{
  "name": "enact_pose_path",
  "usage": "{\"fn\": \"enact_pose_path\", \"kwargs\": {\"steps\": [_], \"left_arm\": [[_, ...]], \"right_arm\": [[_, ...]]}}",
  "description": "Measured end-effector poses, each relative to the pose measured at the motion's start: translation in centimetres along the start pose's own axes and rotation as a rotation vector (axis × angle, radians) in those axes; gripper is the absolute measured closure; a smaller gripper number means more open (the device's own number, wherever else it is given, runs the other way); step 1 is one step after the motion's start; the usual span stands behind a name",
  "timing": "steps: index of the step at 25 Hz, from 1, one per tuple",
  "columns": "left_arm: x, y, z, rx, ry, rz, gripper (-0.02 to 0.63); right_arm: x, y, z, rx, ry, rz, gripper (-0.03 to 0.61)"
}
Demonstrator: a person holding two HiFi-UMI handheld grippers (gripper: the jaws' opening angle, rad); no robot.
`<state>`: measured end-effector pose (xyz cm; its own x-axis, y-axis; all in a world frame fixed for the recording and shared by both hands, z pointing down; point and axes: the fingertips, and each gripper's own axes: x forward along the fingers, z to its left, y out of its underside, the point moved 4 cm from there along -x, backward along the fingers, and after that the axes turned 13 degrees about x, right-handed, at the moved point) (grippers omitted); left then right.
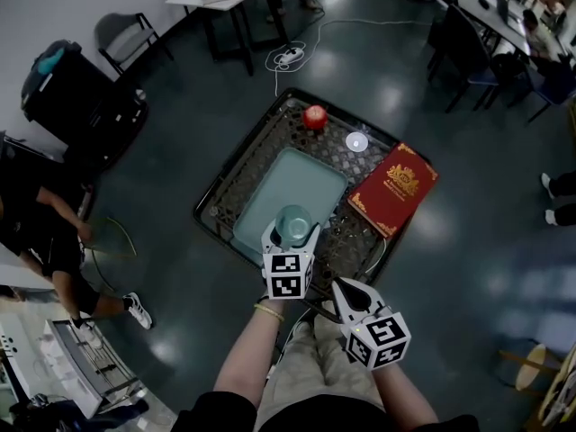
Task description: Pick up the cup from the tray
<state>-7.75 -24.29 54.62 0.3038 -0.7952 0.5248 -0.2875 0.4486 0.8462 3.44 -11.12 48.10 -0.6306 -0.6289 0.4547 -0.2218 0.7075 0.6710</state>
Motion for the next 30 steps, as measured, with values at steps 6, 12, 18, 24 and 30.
{"fn": "enact_pose_path", "kwargs": {"steps": [6, 12, 18, 24, 30], "left_arm": [[-3.5, 0.7, 0.2, -0.015, -0.011, 0.002, 0.249], [-7.1, 1.1, 0.7, -0.027, -0.028, 0.001, 0.249], [-10.6, 1.4, 0.8, -0.018, -0.037, 0.001, 0.249], [-13.8, 1.7, 0.7, -0.041, -0.047, 0.006, 0.249], [-16.6, 1.9, 0.3, -0.059, -0.041, -0.007, 0.249]], "right_arm": [[-0.6, 0.7, 1.7, -0.022, -0.010, -0.003, 0.577], [-1.1, 1.0, 3.0, -0.047, -0.018, -0.003, 0.577], [-1.1, 0.7, 4.2, -0.079, -0.034, -0.015, 0.577], [-1.2, 0.4, 5.4, -0.112, -0.051, -0.018, 0.577], [-1.5, 0.5, 6.0, -0.139, -0.063, -0.013, 0.577]]}}
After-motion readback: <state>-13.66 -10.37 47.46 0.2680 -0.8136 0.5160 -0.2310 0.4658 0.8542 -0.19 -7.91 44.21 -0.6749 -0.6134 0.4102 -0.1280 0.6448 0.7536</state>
